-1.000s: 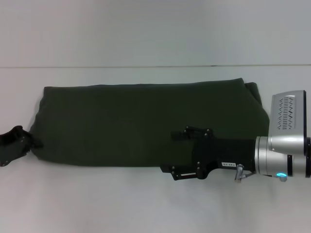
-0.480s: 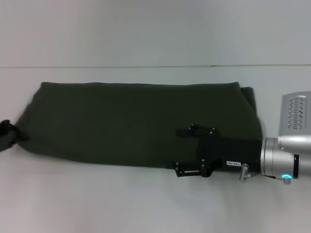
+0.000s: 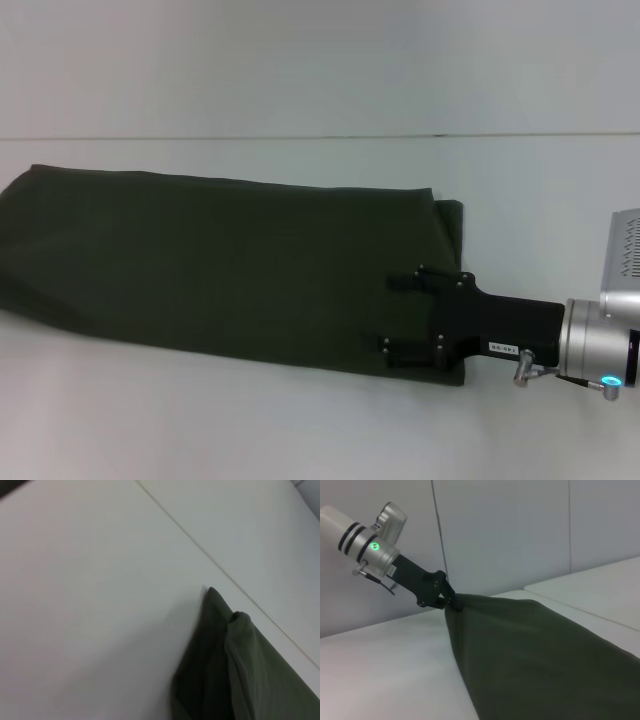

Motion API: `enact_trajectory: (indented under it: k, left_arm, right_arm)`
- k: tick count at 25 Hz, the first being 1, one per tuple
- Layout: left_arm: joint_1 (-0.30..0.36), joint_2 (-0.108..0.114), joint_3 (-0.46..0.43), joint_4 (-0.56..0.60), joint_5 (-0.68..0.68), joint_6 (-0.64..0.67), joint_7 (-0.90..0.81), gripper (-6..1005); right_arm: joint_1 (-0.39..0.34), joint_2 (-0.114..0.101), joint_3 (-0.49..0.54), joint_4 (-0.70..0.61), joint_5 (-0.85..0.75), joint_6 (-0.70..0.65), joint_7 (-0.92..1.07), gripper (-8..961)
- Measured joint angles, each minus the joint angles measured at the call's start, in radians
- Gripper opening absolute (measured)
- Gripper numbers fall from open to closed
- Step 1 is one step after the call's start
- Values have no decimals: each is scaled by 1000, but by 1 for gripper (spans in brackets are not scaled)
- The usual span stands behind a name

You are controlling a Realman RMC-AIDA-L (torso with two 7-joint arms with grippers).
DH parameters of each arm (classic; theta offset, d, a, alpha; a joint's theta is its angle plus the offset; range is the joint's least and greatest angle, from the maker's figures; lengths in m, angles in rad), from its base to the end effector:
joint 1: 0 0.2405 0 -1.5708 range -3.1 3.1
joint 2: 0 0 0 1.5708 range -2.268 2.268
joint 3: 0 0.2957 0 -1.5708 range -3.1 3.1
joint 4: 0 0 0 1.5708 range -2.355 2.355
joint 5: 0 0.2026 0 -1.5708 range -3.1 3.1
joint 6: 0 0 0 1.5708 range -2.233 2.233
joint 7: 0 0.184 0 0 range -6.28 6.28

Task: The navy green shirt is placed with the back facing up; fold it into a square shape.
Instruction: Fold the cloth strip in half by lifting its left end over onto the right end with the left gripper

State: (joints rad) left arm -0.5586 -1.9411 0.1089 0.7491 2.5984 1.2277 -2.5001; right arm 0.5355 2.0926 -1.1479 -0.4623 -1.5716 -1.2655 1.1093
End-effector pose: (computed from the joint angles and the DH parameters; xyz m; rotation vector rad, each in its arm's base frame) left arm -0.4342 0.3856 0.0840 -1.4257 -1.9006 -0.5581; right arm 0.2540 0.3563 -0.1198 -2.7248 0.4347 0.6908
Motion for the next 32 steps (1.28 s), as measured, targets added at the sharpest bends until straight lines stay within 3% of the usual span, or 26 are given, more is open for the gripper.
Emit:
enact_trajectory:
  k: [9,18,20,28,30,32]
  left_arm:
    - [-10,0,7,-1,-40,35,30,14]
    - [-39,-22,35,-4,-314,305,48,15]
    - [-53,-41,67,-4,-377,343,45,16]
    - [-143,-183,289,-53,-587,316,75,15]
    - [-173,-217,346,-105,-612,263,105,15]
    - [-218,-229,416,-225,-656,180,170,15]
  right_arm:
    - [-33,0,72,8,0,-2,1,945]
    - [-111,-2,223,10,-4,8,1,945]
    - [-127,-3,244,10,-6,8,1,945]
    - [-167,-2,267,18,-8,8,0,944]
    - [-174,-3,269,29,-8,8,1,944]
    - [-185,-5,274,36,-8,8,1,944]
